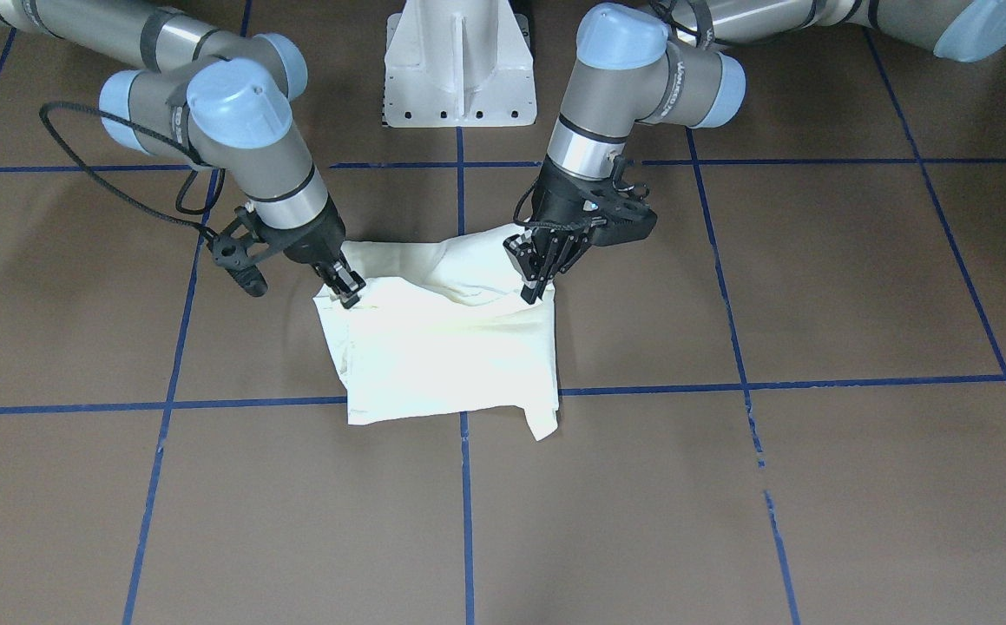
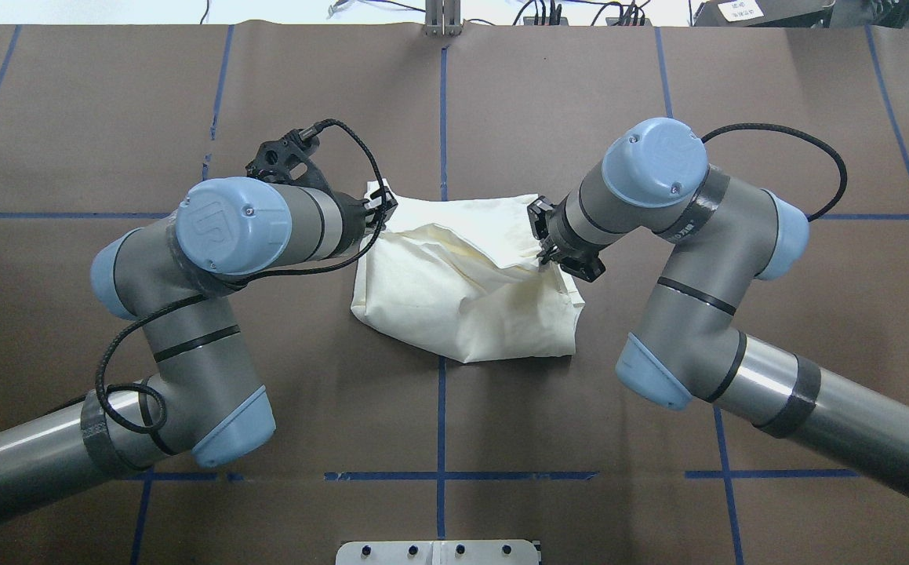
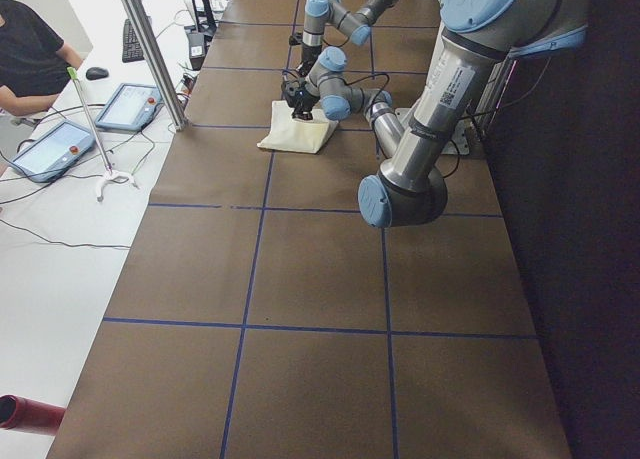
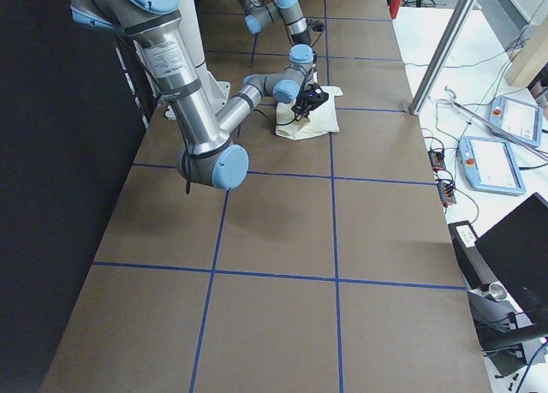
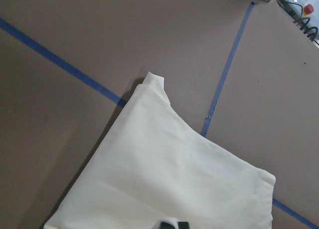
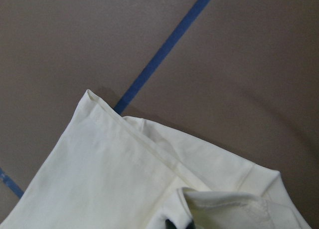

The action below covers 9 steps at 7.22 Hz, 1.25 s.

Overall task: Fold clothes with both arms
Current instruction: 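Grasp the near edge with both grippers and fold it toward the far edge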

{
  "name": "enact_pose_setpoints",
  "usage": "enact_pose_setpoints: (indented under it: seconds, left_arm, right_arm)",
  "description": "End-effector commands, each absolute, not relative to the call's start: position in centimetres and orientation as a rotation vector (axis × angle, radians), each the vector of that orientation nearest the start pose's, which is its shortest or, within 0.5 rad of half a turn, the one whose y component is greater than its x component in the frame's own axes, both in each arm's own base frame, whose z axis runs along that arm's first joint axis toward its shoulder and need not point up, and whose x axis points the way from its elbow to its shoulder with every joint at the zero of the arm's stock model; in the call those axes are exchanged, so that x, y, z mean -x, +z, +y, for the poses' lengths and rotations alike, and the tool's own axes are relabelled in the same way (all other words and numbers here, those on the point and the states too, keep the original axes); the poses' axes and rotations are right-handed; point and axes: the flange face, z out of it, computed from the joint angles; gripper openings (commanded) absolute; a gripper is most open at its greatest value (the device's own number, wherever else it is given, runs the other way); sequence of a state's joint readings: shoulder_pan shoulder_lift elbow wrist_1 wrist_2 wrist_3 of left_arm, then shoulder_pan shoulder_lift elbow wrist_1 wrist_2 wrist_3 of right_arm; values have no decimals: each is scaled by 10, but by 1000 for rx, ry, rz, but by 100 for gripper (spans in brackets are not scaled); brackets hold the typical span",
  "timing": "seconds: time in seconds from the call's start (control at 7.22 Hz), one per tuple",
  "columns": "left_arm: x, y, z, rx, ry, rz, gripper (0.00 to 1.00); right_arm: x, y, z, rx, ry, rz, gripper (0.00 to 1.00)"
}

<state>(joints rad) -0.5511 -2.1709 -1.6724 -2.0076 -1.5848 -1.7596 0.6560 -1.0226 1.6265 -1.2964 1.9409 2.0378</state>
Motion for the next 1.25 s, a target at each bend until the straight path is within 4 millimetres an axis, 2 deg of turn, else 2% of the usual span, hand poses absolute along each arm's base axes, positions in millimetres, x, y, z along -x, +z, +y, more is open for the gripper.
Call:
enact_pose_setpoints:
  seconds: [0.0,0.28,0.55,0.69,0.83,0.97,1.11]
  left_arm:
    - [-520,232,-490,-228,-635,1117,0]
    - [-522,245,-510,-258,-628,1116,0]
    - [-521,248,-542,-293,-645,1132,0]
    - [-526,259,-546,-297,-636,1119,0]
    - [-528,268,-550,-303,-632,1120,22]
    - [-512,261,-561,-347,-608,1135,32]
    - [-507,264,-561,-357,-607,1160,32]
  right_arm:
    - [490,305,-538,291,881,-937,0]
    - [508,301,-554,284,871,-918,0]
    - [504,286,-579,261,876,-927,0]
    - [509,293,-585,260,875,-908,0]
    - [509,292,-587,255,871,-907,0]
    - [509,290,-588,254,871,-909,0]
    - [508,287,-589,252,871,-914,0]
